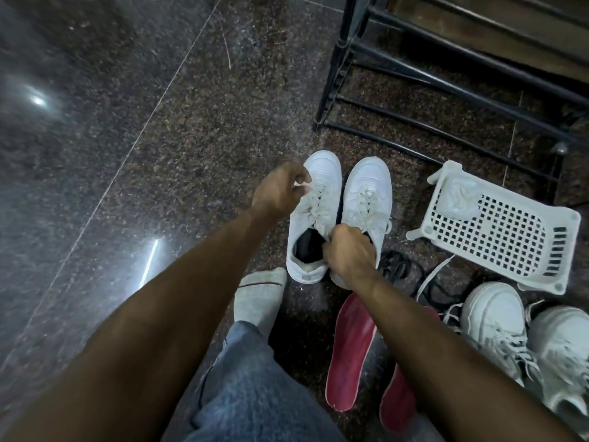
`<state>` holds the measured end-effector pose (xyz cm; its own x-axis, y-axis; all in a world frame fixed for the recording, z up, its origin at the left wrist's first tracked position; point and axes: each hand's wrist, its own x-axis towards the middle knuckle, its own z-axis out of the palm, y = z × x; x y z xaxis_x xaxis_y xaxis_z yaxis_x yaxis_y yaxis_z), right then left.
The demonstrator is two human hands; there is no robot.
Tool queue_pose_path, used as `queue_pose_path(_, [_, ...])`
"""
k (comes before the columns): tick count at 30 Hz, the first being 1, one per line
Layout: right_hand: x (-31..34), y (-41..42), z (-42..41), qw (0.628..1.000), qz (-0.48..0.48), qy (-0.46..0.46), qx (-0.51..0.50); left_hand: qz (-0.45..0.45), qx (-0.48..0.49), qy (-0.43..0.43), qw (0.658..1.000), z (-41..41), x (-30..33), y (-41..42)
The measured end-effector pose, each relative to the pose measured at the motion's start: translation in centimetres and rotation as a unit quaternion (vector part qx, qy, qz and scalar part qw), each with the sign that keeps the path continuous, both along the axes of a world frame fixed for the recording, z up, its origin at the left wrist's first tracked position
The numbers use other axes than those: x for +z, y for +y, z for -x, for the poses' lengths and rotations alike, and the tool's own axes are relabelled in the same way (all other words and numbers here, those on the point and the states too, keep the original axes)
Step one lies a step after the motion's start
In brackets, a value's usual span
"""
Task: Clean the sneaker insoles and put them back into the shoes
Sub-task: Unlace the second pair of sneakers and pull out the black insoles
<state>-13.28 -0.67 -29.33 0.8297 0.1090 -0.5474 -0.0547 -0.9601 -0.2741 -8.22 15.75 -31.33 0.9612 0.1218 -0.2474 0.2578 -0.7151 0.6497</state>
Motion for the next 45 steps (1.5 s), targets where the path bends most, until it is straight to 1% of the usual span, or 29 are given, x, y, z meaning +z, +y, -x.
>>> queue_pose_path(1, [0.0, -0.2, -0.3, 0.999, -0.025, 0.024, -0.026, -0.041, -0.031, 0.002, 0.999, 0.3, -0.4, 0.2])
queue_pose_path(2, [0.1, -0.4, -0.7, 0.995, -0.058, 0.052, -0.061, -0.084, -0.04, -0.006, 0.996, 0.7, -0.8, 0.5])
queue_pose_path(3, [0.2, -0.6, -1.2, 0.988, -0.092, 0.077, -0.097, -0.108, -0.023, -0.004, 0.994, 1.0, -1.2, 0.8])
queue_pose_path(4, [0.3, -0.8, -1.5, 0.981, -0.116, 0.085, -0.127, -0.103, -0.003, 0.012, 0.995, 1.3, -1.3, 1.0])
queue_pose_path(5, [0.3, -0.9, -1.8, 0.978, -0.133, 0.074, -0.142, -0.057, -0.001, 0.038, 0.998, 1.5, -1.7, 1.2])
queue_pose_path(7, [0.4, -0.6, -1.8, 0.984, -0.13, 0.042, -0.117, 0.082, -0.035, 0.095, 0.991, 2.0, -2.3, 0.9])
queue_pose_path(8, [0.5, -0.3, -1.6, 0.991, -0.105, 0.029, -0.079, 0.12, -0.049, 0.108, 0.986, 2.4, -2.3, 0.6])
queue_pose_path(9, [0.5, 0.1, -1.3, 0.997, -0.072, 0.012, -0.034, 0.124, -0.058, 0.1, 0.985, 2.6, -2.2, 0.2])
queue_pose_path(10, [0.3, 0.4, -0.9, 0.999, -0.041, -0.007, 0.002, 0.116, -0.067, 0.082, 0.988, 2.6, -2.3, 0.0])
queue_pose_path(12, [0.1, 0.8, -0.4, 0.999, -0.004, -0.04, 0.034, 0.063, -0.097, 0.048, 0.992, 2.5, -1.9, -0.3])
queue_pose_path(15, [0.0, 0.9, 0.1, 0.996, 0.029, -0.06, 0.063, -0.08, -0.162, 0.022, 0.983, 1.5, -0.5, 0.3])
queue_pose_path(16, [0.0, 0.8, 0.2, 0.995, 0.035, -0.057, 0.069, -0.11, -0.17, -0.009, 0.979, 1.0, 0.1, 0.8])
queue_pose_path(17, [0.0, 0.7, 0.3, 0.995, 0.039, -0.057, 0.07, -0.127, -0.148, -0.043, 0.98, 0.3, 1.0, 1.2])
queue_pose_path(18, [0.1, 0.7, 0.2, 0.995, 0.042, -0.056, 0.07, -0.113, -0.079, -0.077, 0.987, -0.7, 1.8, 2.0])
queue_pose_path(19, [0.2, 0.7, 0.2, 0.995, 0.045, -0.054, 0.073, -0.079, 0.02, -0.108, 0.991, -2.0, 2.8, 2.9])
queue_pose_path(20, [0.3, 0.8, 0.2, 0.995, 0.047, -0.048, 0.075, -0.037, 0.112, -0.125, 0.985, -3.3, 3.5, 4.1])
queue_pose_path(21, [0.4, 0.9, 0.2, 0.995, 0.047, -0.042, 0.074, 0.005, 0.157, -0.126, 0.98, -4.5, 4.2, 5.2])
queue_pose_path(22, [0.4, 1.1, 0.2, 0.996, 0.045, -0.037, 0.07, 0.024, 0.143, -0.116, 0.983, -5.2, 4.6, 5.8])
queue_pose_path(23, [0.5, 1.2, 0.2, 0.997, 0.04, -0.033, 0.063, 0.034, 0.099, -0.098, 0.99, -5.5, 4.7, 5.9])
queue_pose_path(24, [0.5, 1.2, 0.1, 0.998, 0.031, -0.029, 0.048, 0.05, 0.06, -0.079, 0.994, -5.3, 4.7, 5.5])
queue_pose_path(26, [0.4, 1.1, -0.3, 1.0, 0.009, -0.02, 0.012, 0.076, 0.015, -0.027, 0.997, -3.6, 4.0, 3.9])
queue_pose_path(28, [0.2, 0.7, -0.7, 1.0, -0.01, -0.01, -0.018, 0.06, -0.026, 0.029, 0.997, -1.2, 2.4, 2.5])
queue_pose_path(31, [0.0, 0.4, -1.0, 0.998, -0.035, 0.008, -0.047, 0.054, -0.145, 0.142, 0.978, 2.3, -0.4, 0.7])
queue_pose_path(32, [0.0, 0.5, -1.1, 0.998, -0.044, 0.015, -0.053, 0.046, -0.162, 0.158, 0.973, 3.2, -0.9, 0.2])
queue_pose_path(33, [0.1, 0.7, -1.2, 0.997, -0.051, 0.022, -0.053, 0.033, -0.154, 0.151, 0.976, 3.7, -1.4, -0.2])
queue_pose_path(35, [0.3, 0.6, -1.4, 0.998, -0.045, 0.026, -0.041, -0.025, -0.128, 0.105, 0.986, 4.1, -1.7, -0.8])
queue_pose_path(37, [0.3, -0.1, -1.6, 0.999, -0.024, 0.014, -0.03, -0.085, -0.132, 0.084, 0.984, 4.0, -1.3, -0.6])
queue_pose_path(42, [0.4, -1.5, -2.5, 0.999, 0.002, -0.015, -0.041, -0.072, -0.108, 0.072, 0.989, 4.4, -1.3, 1.9])
queue_pose_path(45, [0.3, -1.3, -2.5, 0.999, 0.003, -0.017, -0.042, -0.111, -0.106, 0.072, 0.986, 5.2, -1.6, 2.5])
